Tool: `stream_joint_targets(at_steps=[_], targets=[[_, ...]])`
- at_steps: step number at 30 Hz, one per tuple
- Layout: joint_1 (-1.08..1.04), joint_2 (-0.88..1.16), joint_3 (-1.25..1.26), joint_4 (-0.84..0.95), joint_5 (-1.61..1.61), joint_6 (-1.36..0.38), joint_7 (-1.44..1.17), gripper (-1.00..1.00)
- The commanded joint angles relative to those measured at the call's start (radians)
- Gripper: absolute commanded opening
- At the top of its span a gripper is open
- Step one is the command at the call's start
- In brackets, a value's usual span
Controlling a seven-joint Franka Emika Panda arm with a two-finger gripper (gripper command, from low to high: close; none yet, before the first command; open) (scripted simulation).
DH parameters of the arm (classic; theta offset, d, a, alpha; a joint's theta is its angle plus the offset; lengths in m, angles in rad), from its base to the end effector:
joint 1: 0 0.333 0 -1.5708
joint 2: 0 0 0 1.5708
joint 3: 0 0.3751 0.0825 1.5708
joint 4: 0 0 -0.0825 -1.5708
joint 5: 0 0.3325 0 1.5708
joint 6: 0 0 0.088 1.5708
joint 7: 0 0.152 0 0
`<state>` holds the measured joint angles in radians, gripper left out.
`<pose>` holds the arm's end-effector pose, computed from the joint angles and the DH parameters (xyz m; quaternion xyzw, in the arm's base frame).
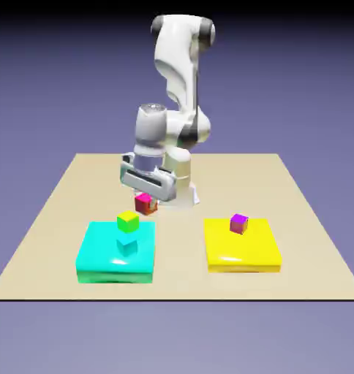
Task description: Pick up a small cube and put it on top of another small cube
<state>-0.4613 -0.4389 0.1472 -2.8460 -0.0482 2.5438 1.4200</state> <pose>0.2917 -0.0970 0.3762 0.6557 -0.7507 0.0799 0.0052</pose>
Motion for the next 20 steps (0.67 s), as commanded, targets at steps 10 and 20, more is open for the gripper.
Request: stream_joint_targets(at_steps=[10,20], targets=[[-0.162,0.121,0.034,-0.093,-0.081,0.21,0.142,-1.0],[-0.099,-0.097,0.003,-0.068,0.002,-0.032,0.081,1.0]])
